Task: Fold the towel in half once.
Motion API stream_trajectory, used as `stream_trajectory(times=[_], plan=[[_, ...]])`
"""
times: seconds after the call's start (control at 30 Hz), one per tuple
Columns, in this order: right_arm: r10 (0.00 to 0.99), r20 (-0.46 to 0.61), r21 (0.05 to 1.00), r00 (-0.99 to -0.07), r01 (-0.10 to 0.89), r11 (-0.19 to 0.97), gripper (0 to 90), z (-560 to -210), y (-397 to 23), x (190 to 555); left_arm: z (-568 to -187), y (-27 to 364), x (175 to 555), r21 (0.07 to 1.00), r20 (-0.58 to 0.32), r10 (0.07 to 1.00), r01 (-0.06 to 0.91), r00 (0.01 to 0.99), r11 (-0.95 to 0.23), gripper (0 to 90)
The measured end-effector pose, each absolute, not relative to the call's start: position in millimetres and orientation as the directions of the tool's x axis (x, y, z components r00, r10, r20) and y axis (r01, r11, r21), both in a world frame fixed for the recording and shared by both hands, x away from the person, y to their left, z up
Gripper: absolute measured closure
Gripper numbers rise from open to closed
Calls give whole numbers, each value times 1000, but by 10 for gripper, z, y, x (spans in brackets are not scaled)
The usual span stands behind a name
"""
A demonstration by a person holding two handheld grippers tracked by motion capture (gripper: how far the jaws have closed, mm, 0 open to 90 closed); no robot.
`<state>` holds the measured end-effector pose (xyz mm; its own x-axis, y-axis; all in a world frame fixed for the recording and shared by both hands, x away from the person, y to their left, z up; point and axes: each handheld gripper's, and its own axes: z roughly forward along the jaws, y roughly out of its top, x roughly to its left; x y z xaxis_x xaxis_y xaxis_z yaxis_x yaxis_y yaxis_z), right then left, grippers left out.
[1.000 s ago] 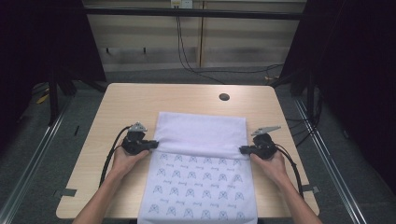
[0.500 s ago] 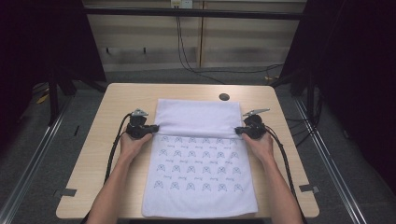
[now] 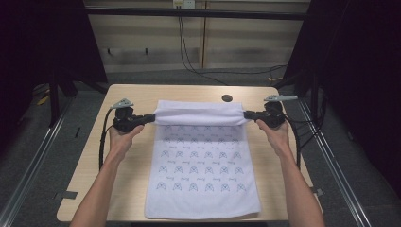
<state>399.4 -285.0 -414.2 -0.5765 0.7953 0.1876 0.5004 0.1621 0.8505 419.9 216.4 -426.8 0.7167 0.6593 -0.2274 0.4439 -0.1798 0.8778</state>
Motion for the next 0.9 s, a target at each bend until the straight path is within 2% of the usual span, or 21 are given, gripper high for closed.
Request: stream_trajectory(times=[0.33, 0.43, 0.5, 0.57, 0.63, 0.7, 0.83, 0.9], plan=[[725, 188, 901, -663, 410, 141, 878, -3502, -2884, 3388, -3644, 2341, 3524, 936, -179, 587, 321, 790, -146, 877], [705, 167, 919, -689, 369, 142, 878, -3387, -2890, 3161, -3560, 2375, 3328, 943, -164, 571, 299, 804, -149, 877], [691, 172, 926, -702, 354, 129, 878, -3368, -2911, 3016, -3575, 2385, 3196, 940, -186, 547, 310, 816, -141, 877], [688, 168, 925, -706, 353, 137, 878, -3408, -2917, 2881, -3657, 2404, 3054, 932, -238, 507, 343, 828, -122, 877], [686, 167, 922, -708, 359, 147, 878, -3486, -2921, 2739, -3772, 2405, 2914, 927, -217, 501, 337, 838, -163, 877], [672, 188, 909, -717, 386, 158, 878, -3592, -2924, 2631, -3923, 2418, 2812, 918, -231, 489, 355, 841, -175, 876], [668, 236, 852, -706, 480, 207, 876, -4009, -2919, 2404, -4317, 2372, 2667, 882, -238, 479, 395, 845, -257, 874], [664, 250, 822, -705, 517, 239, 873, -4204, -2905, 2324, -4501, 2300, 2611, 835, -233, 465, 420, 854, -354, 875]])
